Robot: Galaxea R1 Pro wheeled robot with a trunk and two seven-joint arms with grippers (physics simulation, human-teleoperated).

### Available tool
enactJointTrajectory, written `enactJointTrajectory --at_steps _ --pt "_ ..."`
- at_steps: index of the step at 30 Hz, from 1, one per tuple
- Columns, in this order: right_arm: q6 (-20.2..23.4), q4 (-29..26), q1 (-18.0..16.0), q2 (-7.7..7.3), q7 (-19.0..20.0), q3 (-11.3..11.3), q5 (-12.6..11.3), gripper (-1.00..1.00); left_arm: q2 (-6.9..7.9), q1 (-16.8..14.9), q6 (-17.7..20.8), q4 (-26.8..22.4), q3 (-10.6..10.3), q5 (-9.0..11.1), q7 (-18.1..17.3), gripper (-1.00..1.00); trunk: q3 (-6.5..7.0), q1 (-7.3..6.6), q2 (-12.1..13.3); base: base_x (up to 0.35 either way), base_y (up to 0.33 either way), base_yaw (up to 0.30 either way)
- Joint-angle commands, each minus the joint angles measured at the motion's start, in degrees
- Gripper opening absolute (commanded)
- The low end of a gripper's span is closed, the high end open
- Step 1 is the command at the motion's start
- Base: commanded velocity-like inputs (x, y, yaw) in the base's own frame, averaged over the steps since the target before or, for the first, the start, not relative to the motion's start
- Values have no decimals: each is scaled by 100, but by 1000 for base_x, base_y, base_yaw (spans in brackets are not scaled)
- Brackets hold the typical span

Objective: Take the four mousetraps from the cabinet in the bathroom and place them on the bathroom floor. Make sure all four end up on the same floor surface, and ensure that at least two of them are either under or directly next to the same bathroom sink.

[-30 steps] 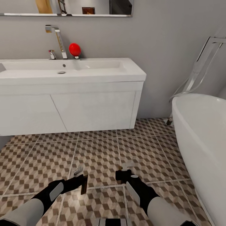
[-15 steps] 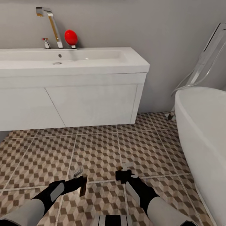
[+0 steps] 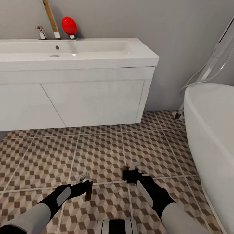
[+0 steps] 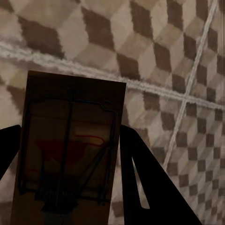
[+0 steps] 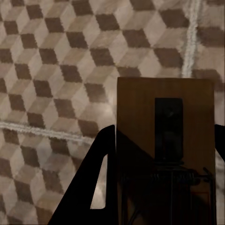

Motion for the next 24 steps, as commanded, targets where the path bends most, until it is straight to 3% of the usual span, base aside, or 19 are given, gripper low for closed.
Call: enactJointTrajectory --at_steps 1,2,5,9,10,13,15,18,19,21,22,24 --pt "50 -128 63 -67 35 -2 -12 -100 -14 -12 -4 0 1 -15 23 -100 -23 2 -2 0 0 0" --pt "120 -308 196 -159 73 -2 -11 -100 -45 -31 -6 -3 2 -17 135 -100 -45 5 -3 0 0 0" --pt "186 -455 337 -229 106 1 -13 -100 -86 -103 -6 -3 4 -17 373 -100 -112 13 -7 0 0 0" --pt "243 -549 439 -274 129 1 -5 -100 -166 -407 27 -2 4 4 1144 -100 -200 23 -12 0 0 0" --pt "251 -564 455 -280 128 4 0 -100 -250 -516 39 -3 0 9 1530 -100 -222 25 -14 0 0 0" --pt "243 -520 463 -264 64 -15 -5 -100 -520 -633 -20 -9 -13 -34 2157 -100 -289 33 -18 0 0 0" --pt "218 -401 447 -245 -26 -30 -12 -100 -617 -662 -123 -9 -22 -48 2348 -100 -333 38 -20 0 0 0" --pt "-257 191 303 -57 -148 -39 -11 -100 -731 -712 -389 -11 -36 -68 2621 -100 -400 46 -24 0 0 0" --pt "-800 668 154 174 -196 -37 -12 -100 -756 -750 -474 -15 -38 -71 2792 -100 -422 49 -26 0 0 0" --pt "-1382 1137 -32 378 -237 -36 -15 -100 -770 -796 -528 -46 -37 -68 2983 -100 -466 54 -28 0 0 0" --pt "-1870 1442 -210 512 -261 -35 -16 -100 -779 -830 -557 -152 -39 -68 3184 -100 -488 56 -30 0 0 0" --pt "-2289 1519 -378 611 -289 -25 -7 -100 -775 -841 -561 -509 -53 -68 3442 -100 -532 62 -32 0 0 0"
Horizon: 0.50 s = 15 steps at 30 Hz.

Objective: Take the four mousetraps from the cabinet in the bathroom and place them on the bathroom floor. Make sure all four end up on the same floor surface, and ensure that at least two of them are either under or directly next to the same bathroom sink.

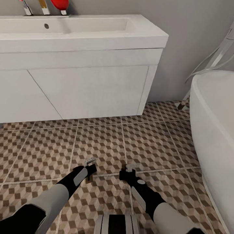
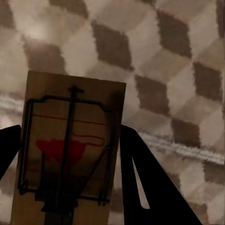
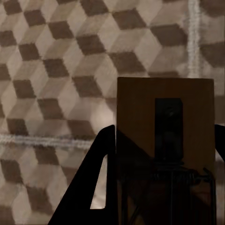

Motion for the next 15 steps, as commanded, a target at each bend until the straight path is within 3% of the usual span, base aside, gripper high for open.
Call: enactJointTrajectory --at_steps 1,3,4,10,15 --pt "-84 -36 -39 1 -6 1 -6 -100 7 5 9 -183 -1 -14 63 -100 -24 3 -1 0 0 0" --pt "-144 -116 -97 1 -68 10 -1 -100 18 40 18 -578 -9 -16 212 -100 -68 8 -4 0 0 0" --pt "-96 -169 -149 1 -177 15 0 -100 28 130 57 -1024 -18 -19 397 -100 -90 11 -5 0 0 0" --pt "-147 -292 -254 1 -370 32 12 -100 112 681 274 -2593 -109 -148 1210 -100 -223 26 -13 0 0 0" --pt "-206 -770 -237 1 -398 50 147 -100 239 991 355 -3240 -108 -214 1455 -100 -334 39 -20 0 0 0"
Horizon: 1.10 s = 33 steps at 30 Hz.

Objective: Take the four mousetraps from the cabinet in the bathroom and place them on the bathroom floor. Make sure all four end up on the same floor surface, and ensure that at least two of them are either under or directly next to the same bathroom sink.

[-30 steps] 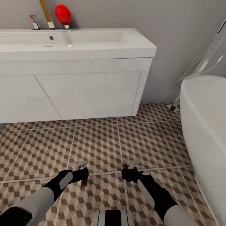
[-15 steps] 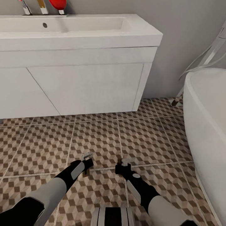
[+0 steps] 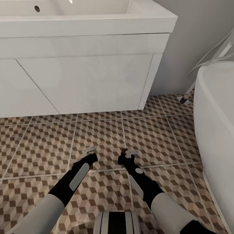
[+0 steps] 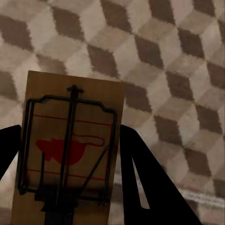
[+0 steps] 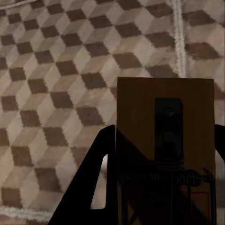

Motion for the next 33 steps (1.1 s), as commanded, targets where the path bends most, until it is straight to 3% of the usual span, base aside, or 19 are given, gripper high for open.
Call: enactJointTrajectory --at_steps 1,5,6,9,10,13,16,20,24,29,33 --pt "-6 -278 36 0 12 -3 139 -100 21 93 1 -97 -11 -26 86 -100 -23 2 -2 0 0 0" --pt "-8 -769 255 0 14 -11 531 -100 39 260 -29 -255 -38 -88 398 -100 -112 13 -7 0 0 0" --pt "-20 -956 380 0 17 -17 696 -100 42 359 -88 -330 -46 -259 558 -100 -134 15 -8 0 0 0" --pt "-58 -1130 522 -35 34 -22 856 -100 43 513 -230 -399 -44 -683 711 -100 -156 18 -10 0 0 0" --pt "-78 -1197 607 -71 43 -24 916 -100 45 610 -329 -425 -41 -963 749 -100 -156 18 -10 0 0 0" --pt "-161 -1273 708 -153 49 -26 976 -100 29 732 -470 -416 -45 -1352 784 -100 -156 18 -10 0 0 0" --pt "-361 -1292 749 -192 55 -27 996 -100 15 779 -558 -402 -100 -1579 798 -100 -156 18 -10 0 0 0" --pt "-687 -1325 874 -230 59 -35 1012 -100 4 943 -1013 -333 -335 -2216 877 -100 -156 18 -10 0 0 0" --pt "-757 -1601 1030 -307 62 -48 1012 -100 12 1086 -1223 -418 -400 -2476 868 -100 -156 18 -10 0 0 0" --pt "-738 -2391 1245 -750 103 -47 967 -100 60 1184 -1328 -517 -455 -2637 724 -100 -156 18 -10 0 0 0" --pt "-726 -2556 1285 -851 121 -46 967 -100 93 1204 -1375 -528 -458 -2686 577 -100 -156 18 -10 0 0 0"
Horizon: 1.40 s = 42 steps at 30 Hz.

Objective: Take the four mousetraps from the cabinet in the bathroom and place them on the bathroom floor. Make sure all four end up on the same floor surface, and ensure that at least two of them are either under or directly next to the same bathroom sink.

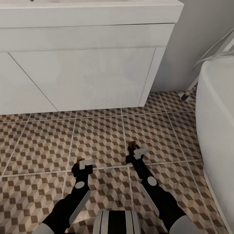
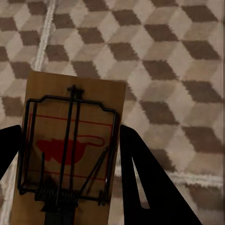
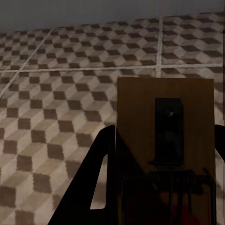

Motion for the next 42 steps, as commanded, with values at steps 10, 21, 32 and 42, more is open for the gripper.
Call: enactJointTrajectory --at_steps 10,21,32,42 --pt "-23 119 14 -34 15 -13 -17 -100 -6 9 -35 21 -9 -33 -84 -100 -177 21 -11 0 0 0" --pt "-387 1303 -60 238 20 11 16 -100 -7 -6 -517 345 -72 -820 -65 -100 -177 21 -11 17 0 0" --pt "526 1613 -266 676 17 -42 -27 -100 15 -165 -677 561 41 -987 -706 -100 -177 21 -11 5 0 0" --pt "606 1605 -286 707 -21 -51 -29 -100 -42 -181 -915 997 699 -900 -1493 -100 -177 21 -11 0 0 0"
